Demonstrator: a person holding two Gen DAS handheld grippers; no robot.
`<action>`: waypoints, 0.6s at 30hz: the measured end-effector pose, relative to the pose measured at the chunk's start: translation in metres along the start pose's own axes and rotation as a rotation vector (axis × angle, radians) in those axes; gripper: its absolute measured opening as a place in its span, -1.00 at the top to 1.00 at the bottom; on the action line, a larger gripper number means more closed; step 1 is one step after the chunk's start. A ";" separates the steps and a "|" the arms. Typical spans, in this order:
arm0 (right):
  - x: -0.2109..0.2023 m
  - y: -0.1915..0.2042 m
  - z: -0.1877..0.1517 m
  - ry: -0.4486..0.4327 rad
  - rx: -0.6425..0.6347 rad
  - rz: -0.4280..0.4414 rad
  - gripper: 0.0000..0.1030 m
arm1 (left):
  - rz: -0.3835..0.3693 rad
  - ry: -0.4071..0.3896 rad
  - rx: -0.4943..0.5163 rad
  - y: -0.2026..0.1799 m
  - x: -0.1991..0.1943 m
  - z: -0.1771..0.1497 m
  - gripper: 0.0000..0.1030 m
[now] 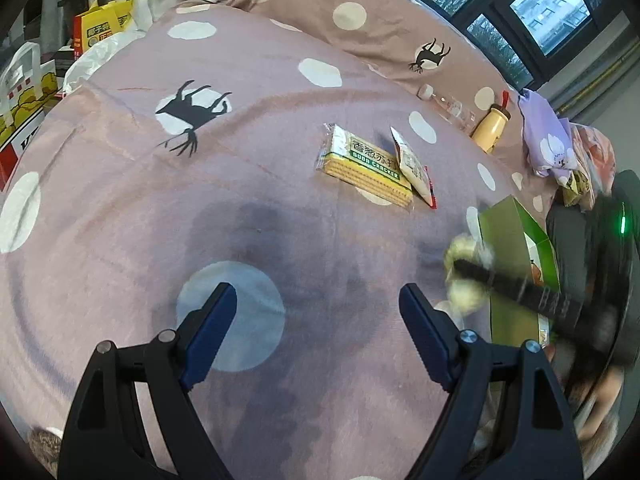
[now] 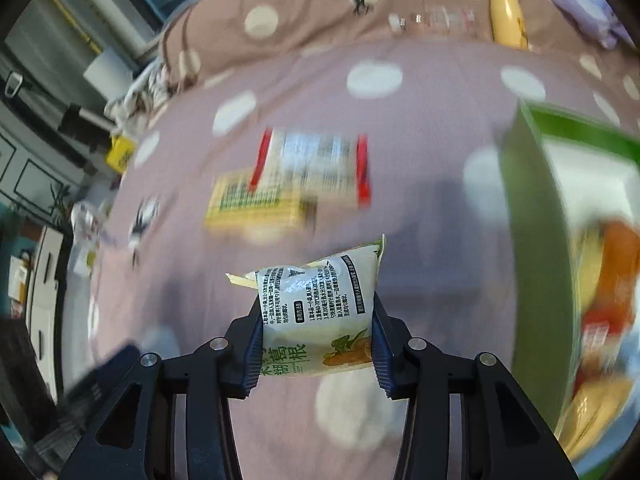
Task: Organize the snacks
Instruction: 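Lift the green-white packet with the right gripper and carry it over the box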
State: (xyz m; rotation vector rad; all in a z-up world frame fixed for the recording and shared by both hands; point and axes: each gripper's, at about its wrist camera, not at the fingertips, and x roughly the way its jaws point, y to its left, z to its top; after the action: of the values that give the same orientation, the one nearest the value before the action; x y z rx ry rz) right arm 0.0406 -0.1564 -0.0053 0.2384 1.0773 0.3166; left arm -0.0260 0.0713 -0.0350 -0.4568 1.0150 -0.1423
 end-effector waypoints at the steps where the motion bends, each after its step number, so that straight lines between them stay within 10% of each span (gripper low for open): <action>1: 0.003 0.001 -0.011 0.020 0.004 0.002 0.10 | 0.003 -0.002 -0.001 0.001 -0.002 -0.002 -0.62; 7: 0.012 0.015 -0.047 0.080 0.009 -0.039 0.08 | 0.020 -0.009 0.007 0.000 -0.009 -0.008 -0.62; 13: -0.002 0.012 -0.054 0.036 0.056 0.050 -0.56 | 0.031 0.000 0.022 -0.004 -0.011 -0.014 -0.62; 18: -0.029 0.003 -0.056 -0.047 0.083 0.095 -0.56 | 0.020 0.021 0.043 -0.016 -0.006 -0.016 -0.62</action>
State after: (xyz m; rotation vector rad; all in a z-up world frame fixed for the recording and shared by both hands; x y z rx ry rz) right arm -0.0219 -0.1622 -0.0057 0.3699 1.0355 0.3501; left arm -0.0416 0.0542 -0.0304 -0.4066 1.0347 -0.1511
